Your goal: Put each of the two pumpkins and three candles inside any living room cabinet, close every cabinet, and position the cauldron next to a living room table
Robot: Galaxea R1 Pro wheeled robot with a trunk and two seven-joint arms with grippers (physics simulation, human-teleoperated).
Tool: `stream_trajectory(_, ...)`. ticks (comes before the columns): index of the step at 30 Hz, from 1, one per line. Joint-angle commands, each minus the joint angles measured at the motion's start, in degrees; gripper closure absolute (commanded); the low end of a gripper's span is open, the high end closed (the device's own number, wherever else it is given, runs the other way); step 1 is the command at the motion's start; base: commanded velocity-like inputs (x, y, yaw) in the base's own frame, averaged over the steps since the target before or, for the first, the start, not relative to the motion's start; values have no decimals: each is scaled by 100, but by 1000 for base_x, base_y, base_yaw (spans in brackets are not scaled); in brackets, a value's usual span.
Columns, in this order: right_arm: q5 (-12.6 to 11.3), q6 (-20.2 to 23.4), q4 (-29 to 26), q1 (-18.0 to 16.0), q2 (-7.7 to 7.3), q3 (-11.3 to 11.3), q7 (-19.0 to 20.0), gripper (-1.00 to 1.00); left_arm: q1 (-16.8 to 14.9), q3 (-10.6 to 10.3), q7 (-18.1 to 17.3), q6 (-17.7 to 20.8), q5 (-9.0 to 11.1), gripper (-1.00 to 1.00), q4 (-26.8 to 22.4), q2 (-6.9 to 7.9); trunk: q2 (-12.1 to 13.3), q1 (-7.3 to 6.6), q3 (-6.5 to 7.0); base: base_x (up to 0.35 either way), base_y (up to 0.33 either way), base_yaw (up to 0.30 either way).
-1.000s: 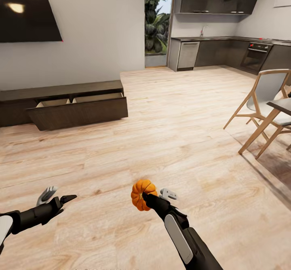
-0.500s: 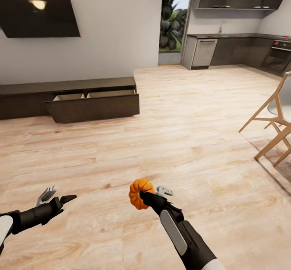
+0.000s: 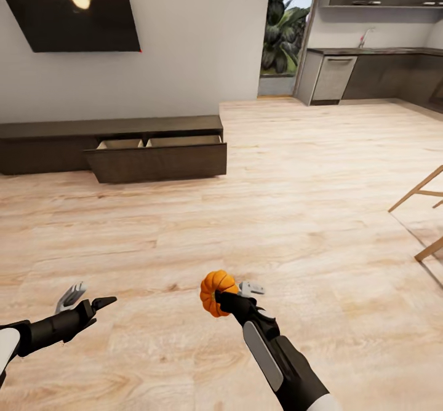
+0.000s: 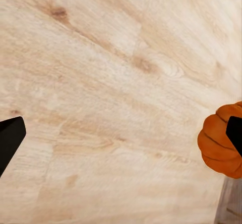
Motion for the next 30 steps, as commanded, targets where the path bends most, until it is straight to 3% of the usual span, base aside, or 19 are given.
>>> stream_trajectory(1,-42,-12,-6,-3,0,11,-38,100,-4,8,-60,25,-56,-100,0,-1,-2,3,-5,327,0,12)
stream_trajectory(7,-37,-40,5,-2,0,195,-25,100,-4,8,-60,25,-56,-100,0,-1,-2,3,-6,330,0,3)
stream_trajectory(13,-33,-41,5,-2,0,232,-31,100,-4,12,-60,25,-56,-100,0,-1,-2,3,-6,331,0,22)
stream_trajectory(30,-32,-30,6,-2,0,243,-75,100,-4,9,-60,25,-47,-100,0,-1,-2,3,-6,331,0,273)
